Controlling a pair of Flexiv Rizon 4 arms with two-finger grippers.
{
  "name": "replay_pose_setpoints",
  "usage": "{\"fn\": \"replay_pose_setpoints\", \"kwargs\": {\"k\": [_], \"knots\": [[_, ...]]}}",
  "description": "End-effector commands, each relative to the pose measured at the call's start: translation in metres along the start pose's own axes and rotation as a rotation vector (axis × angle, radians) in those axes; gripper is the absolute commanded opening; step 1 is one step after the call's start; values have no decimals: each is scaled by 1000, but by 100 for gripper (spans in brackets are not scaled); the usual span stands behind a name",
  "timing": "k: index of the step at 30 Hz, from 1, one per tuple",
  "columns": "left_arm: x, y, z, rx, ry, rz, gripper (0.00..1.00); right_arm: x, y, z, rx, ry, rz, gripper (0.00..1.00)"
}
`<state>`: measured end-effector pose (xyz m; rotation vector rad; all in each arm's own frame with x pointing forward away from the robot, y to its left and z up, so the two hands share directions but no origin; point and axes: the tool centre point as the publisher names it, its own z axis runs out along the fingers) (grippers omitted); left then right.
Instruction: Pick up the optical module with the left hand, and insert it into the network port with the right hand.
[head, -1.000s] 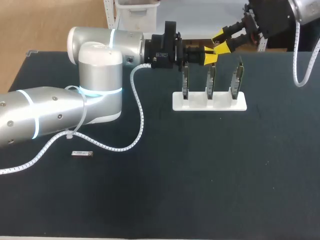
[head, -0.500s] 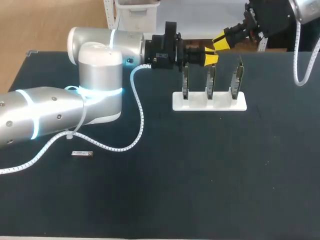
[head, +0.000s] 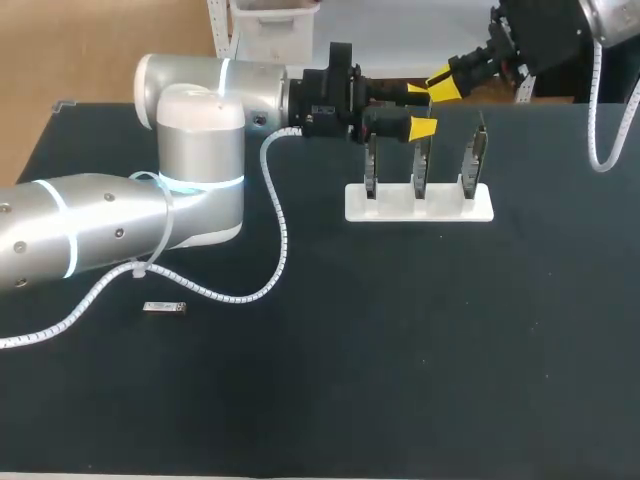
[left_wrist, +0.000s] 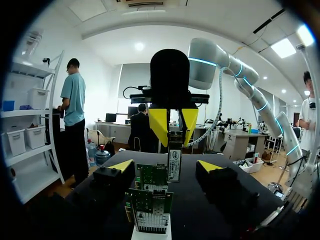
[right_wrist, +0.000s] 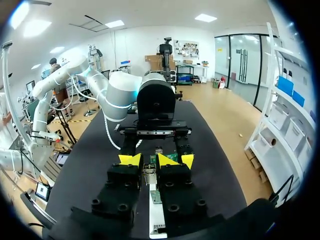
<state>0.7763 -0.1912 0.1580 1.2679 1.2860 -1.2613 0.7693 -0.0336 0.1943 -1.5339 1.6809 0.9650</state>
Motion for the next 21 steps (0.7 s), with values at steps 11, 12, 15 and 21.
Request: {"fn": "replay_pose_setpoints", "kwargs": {"k": [11, 12, 15, 21], "knots": [[2, -4, -18, -49, 106, 52, 100, 2, 6, 0, 10, -5, 7, 0], [3, -4, -20, -52, 119, 53, 100, 2, 6, 0, 9, -5, 7, 0], [5, -4, -22, -67, 189, 48, 100, 2, 6, 0, 9, -6, 9, 0], [10, -3, -22, -62, 253, 35, 100, 3, 6, 0, 12, -8, 12, 0]]}}
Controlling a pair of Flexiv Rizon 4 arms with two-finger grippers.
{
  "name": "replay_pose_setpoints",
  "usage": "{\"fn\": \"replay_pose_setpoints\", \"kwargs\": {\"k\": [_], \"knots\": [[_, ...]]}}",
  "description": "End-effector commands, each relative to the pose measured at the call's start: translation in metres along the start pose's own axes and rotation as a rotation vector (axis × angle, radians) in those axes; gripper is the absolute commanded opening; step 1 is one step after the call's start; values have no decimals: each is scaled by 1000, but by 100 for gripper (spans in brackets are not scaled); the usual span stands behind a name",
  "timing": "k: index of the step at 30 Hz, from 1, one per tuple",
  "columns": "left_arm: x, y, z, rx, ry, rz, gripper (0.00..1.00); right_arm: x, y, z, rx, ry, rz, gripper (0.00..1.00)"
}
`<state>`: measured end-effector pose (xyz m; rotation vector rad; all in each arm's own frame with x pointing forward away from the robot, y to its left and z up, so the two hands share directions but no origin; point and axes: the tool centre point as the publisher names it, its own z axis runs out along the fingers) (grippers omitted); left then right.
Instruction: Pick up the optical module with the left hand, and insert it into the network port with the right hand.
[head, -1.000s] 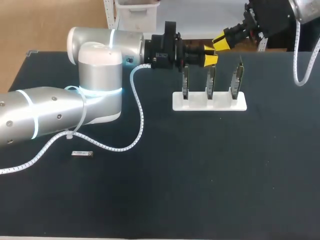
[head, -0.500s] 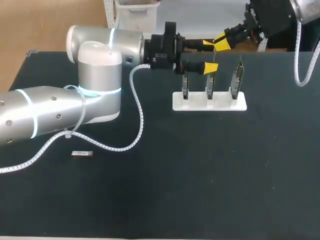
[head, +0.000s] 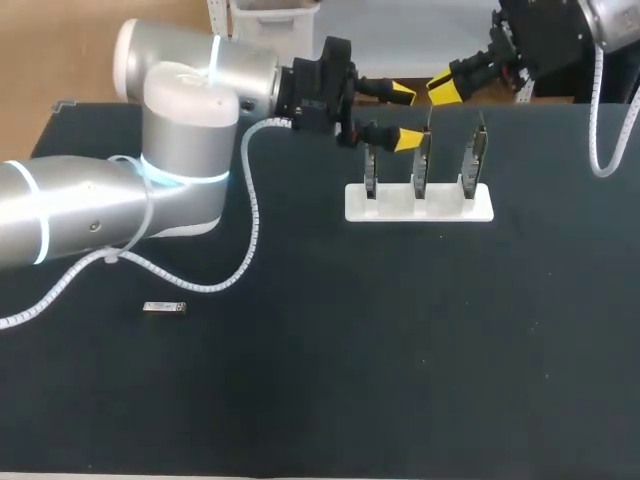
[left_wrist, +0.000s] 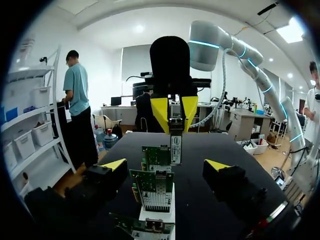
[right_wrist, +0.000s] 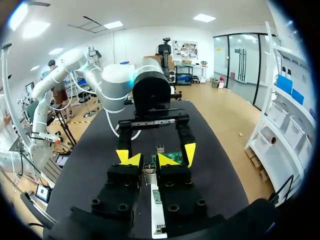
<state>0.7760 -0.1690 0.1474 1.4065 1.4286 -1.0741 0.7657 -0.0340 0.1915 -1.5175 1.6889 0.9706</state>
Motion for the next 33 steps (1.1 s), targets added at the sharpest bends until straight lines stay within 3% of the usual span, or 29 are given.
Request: {"fn": "replay_pose_setpoints", "kwargs": {"k": [1, 24, 33], "knots": [[-1, -3, 0, 0, 64, -10, 100, 0, 3, -1, 7, -2, 0, 0], [17, 1, 6, 46, 196, -37, 100, 1, 2, -1, 11, -3, -1, 0], [18, -1, 5, 50, 192, -36, 100, 1, 2, -1, 9, -3, 0, 0]]}}
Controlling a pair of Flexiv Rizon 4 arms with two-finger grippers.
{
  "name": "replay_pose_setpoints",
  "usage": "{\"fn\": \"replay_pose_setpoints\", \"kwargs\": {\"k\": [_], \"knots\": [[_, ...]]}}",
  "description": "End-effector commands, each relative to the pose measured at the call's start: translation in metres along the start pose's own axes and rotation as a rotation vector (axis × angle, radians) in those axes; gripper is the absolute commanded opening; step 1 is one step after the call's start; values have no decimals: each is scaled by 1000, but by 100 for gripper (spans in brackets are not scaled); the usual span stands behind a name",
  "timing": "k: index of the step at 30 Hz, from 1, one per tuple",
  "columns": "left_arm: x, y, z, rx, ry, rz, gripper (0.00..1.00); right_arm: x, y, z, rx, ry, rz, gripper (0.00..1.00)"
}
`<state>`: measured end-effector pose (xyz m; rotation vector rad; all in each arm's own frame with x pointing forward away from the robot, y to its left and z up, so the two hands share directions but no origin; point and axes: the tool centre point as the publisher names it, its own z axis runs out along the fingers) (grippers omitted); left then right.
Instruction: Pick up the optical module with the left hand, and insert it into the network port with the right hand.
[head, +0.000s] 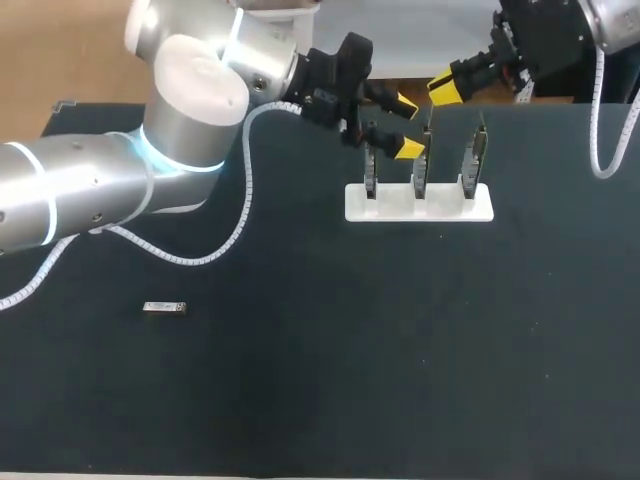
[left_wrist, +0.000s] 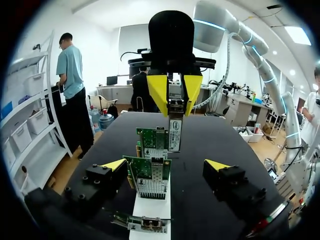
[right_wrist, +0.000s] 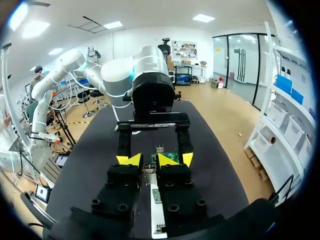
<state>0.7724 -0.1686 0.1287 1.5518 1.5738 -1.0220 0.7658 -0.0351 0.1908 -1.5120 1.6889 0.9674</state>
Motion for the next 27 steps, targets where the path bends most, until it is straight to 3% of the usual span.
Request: {"fn": "replay_pose_setpoints", "kwargs": {"k": [1, 25, 27], "knots": [[0, 2, 0, 11, 11, 0, 100, 0, 2, -1, 4, 0, -1, 0], [7, -5, 0, 22, 80, 25, 100, 0, 0, 0, -1, 10, -6, 0], [8, -6, 0, 35, 53, 8, 100, 0, 0, 0, -1, 10, -6, 0]]}}
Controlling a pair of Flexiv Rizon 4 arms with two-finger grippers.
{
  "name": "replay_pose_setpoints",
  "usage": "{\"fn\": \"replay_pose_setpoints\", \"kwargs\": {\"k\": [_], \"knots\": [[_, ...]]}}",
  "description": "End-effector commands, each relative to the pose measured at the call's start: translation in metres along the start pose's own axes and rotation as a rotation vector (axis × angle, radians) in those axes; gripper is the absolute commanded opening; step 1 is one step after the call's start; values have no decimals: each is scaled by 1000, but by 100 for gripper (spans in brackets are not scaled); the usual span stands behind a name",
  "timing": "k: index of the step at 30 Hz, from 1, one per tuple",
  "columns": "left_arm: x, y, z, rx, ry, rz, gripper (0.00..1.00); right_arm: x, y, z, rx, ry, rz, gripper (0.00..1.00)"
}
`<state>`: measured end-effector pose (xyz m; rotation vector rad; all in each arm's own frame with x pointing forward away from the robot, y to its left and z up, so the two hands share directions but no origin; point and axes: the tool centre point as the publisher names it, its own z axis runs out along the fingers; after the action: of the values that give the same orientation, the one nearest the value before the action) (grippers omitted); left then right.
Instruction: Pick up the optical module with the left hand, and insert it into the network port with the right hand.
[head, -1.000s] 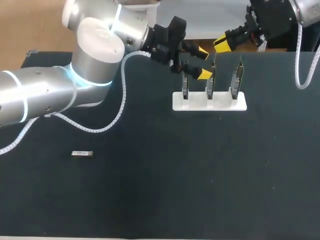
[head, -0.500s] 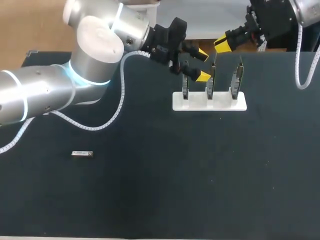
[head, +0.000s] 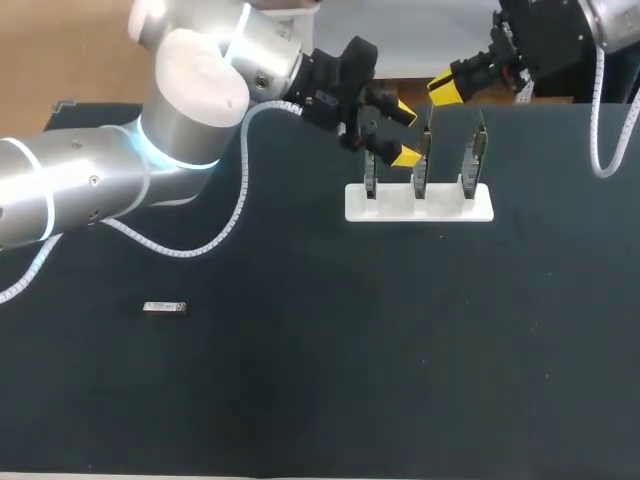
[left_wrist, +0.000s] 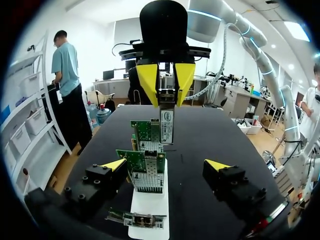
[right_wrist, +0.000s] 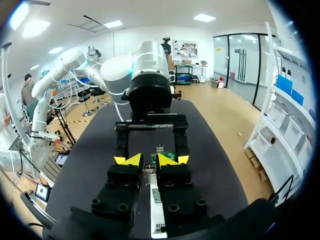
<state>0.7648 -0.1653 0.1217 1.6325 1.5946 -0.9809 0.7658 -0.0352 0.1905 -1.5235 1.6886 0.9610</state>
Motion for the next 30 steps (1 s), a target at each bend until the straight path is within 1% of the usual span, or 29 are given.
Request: {"fn": "replay_pose_setpoints", "kwargs": {"k": [1, 15, 27, 30], "knots": [[0, 2, -1, 16, -18, -18, 100, -1, 0, 0, 1, 2, 0, 0], [1, 0, -2, 13, 18, -6, 100, 0, 1, 1, 0, -1, 5, 0], [1, 0, 0, 9, 24, -3, 100, 1, 1, 1, 4, -4, 9, 0], [1, 0, 0, 20, 6, -15, 100, 1, 1, 1, 3, -4, 8, 0]]}}
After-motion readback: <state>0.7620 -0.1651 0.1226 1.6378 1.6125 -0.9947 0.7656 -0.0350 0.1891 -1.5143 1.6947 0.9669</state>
